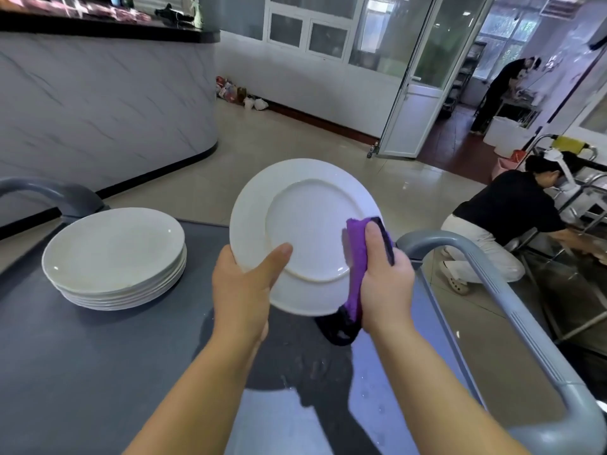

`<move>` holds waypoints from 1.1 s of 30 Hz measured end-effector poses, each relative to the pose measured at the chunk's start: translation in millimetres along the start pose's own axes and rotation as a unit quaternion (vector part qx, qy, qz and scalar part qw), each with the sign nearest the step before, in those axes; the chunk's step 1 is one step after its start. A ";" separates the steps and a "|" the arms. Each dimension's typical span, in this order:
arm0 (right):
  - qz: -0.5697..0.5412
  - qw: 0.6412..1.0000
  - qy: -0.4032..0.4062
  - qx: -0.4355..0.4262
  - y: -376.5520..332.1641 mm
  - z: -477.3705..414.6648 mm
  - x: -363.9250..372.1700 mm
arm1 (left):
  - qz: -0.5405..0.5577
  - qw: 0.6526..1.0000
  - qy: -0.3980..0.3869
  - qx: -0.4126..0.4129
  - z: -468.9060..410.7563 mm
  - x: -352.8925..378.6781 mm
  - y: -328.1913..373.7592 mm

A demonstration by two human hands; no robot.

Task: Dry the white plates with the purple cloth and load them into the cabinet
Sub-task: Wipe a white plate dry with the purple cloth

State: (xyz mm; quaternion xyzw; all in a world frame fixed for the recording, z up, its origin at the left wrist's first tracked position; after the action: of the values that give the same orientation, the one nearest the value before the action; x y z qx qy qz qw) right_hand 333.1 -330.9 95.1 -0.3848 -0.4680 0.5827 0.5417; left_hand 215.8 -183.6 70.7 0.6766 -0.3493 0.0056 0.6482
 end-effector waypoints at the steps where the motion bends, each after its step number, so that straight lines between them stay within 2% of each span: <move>1: 0.024 0.999 -0.016 -0.014 -13.4 -3.2 -0.6 | 0.012 0.999 -0.031 -0.013 -5.2 -1.8 2.8; 4: 0.112 0.988 -0.078 -0.072 -49.3 -5.4 0.5 | 0.015 0.998 -0.064 -0.010 -18.9 -7.8 15.0; 7: 0.110 0.987 -0.063 -0.100 -52.2 -0.7 1.1 | -0.004 1.000 -0.014 0.015 -21.2 -11.5 19.7; 10: -0.012 1.000 0.021 -0.018 -2.6 9.5 5.9 | -0.004 0.998 0.045 0.041 -11.1 -4.1 15.9; 13: -0.075 0.996 0.031 0.041 34.4 24.4 14.3 | 0.026 0.998 0.052 0.029 -0.1 5.0 9.3; 18: 0.014 0.998 -0.007 -0.057 -21.6 3.2 -5.5 | 0.080 0.994 -0.060 -0.045 -9.7 -3.0 3.3; 22: 0.038 0.991 -0.029 -0.123 -31.7 5.2 -5.7 | 0.121 0.991 -0.055 -0.028 -16.2 -2.6 6.7; 27: 0.002 1.000 0.000 -0.007 32.6 13.0 5.7 | 0.091 0.996 -0.018 0.018 -15.6 -5.9 13.3; 33: 0.095 0.992 -0.047 0.060 55.9 13.1 7.3 | 0.058 0.996 0.033 0.054 -17.1 -8.0 14.4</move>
State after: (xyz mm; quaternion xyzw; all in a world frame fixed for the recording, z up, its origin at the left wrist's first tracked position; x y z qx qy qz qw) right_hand 304.6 -323.9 45.2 -0.3664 -0.4182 0.6763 0.4831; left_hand 210.5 -163.5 82.2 0.6885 -0.3657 0.0845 0.6205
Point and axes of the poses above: each hand's wrist, its own z-axis away from the middle knuckle, its own x-axis out of the palm, y = z × x, the point moved 5 cm from there along -z, towards the middle knuckle, and after that the axes turned 15 degrees about x, right-handed, at the moved point
